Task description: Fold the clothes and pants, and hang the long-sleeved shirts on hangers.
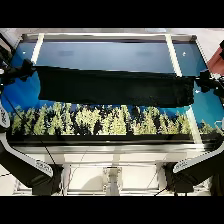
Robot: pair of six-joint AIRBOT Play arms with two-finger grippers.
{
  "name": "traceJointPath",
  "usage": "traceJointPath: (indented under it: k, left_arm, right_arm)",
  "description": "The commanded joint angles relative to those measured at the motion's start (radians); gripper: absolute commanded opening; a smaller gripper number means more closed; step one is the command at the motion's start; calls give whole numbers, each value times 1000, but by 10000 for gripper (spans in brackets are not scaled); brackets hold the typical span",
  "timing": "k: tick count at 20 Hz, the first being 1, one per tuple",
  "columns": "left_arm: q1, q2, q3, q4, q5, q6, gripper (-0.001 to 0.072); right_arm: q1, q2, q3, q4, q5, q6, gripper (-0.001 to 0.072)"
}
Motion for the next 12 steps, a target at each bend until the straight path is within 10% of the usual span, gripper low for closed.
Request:
traceJointPath:
  k: [1,6,12]
  left_arm:
    - [-28,-26,3,-8,41,2,304]
    - [-3,-4,8,-24,2,2,411]
    - [126,24,7,23,-407,-2,440]
  right_arm:
    - [53,-20,2,10,-85,1,119]
    - [50,-19,102,-2,-18,1,473]
    - [25,-18,331,-245,414,-6,481]
